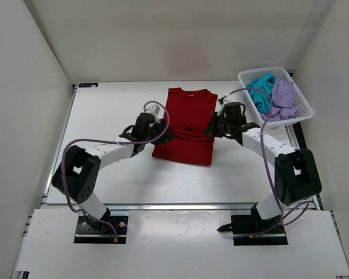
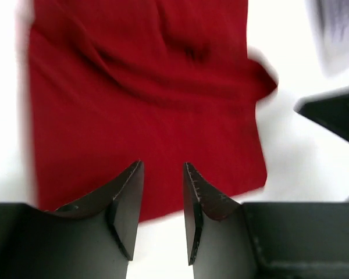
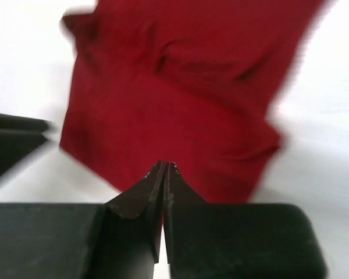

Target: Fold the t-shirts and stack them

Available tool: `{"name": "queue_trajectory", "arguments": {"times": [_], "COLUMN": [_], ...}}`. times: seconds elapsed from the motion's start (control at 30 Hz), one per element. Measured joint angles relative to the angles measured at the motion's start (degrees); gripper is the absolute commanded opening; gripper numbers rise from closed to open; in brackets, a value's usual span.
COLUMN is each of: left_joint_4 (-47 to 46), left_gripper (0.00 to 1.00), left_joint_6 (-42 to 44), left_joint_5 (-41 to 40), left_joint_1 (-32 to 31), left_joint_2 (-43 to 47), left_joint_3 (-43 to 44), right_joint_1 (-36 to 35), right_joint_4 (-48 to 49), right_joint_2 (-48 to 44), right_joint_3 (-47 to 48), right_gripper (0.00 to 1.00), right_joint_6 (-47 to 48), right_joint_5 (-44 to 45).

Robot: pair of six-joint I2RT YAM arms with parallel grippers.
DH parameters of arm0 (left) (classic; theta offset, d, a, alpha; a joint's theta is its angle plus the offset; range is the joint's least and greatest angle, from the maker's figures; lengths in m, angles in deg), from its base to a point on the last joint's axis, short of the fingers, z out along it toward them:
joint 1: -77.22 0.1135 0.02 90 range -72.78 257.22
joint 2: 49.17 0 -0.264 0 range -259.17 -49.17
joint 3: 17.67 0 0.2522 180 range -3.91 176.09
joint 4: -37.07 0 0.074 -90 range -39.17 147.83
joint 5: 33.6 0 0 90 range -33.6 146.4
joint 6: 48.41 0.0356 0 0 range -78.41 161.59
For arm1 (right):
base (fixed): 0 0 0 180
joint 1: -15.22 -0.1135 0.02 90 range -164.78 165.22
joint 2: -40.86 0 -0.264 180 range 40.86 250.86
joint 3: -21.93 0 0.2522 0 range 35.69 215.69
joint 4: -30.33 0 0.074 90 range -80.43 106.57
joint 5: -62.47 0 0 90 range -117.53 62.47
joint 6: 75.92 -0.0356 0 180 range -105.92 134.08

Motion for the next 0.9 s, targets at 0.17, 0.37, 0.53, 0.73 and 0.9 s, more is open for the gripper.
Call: {"name": "queue_trajectory", "arguments": {"times": [0.17,0.37,0.53,0.73,0.9], "left_joint_4": [-1.84,-4.63,-8.28,-11.91,-11.37], "left_gripper": [0.4,0.4,0.4,0.41,0.41], "left_joint_6": [-0.9,-1.62,-1.97,-3.91,-5.29], "left_joint_5": [2.21,2.82,2.86,3.63,4.07], "left_joint_1": [-2.58,-0.57,-0.94,-2.03,-3.48], "left_joint_2": [-4.52,-3.82,-1.75,2.6,6.73], "left_joint_3": [-5.09,-10.51,-14.75,-20.92,-24.61], "right_joint_1": [-7.74,-12.61,-14.03,-14.1,-16.0], "right_joint_4": [0.37,-2.08,-2.25,-3.65,-2.21], "right_joint_2": [7.17,16.33,20.61,24.59,21.64], "right_joint_3": [2.34,8.83,13.7,16.11,11.47], "right_gripper": [0.0,0.0,0.0,0.01,0.0], "right_joint_6": [1.46,2.67,3.89,4.83,4.94], "right_joint_5": [-0.42,0.04,1.05,2.45,3.02]}}
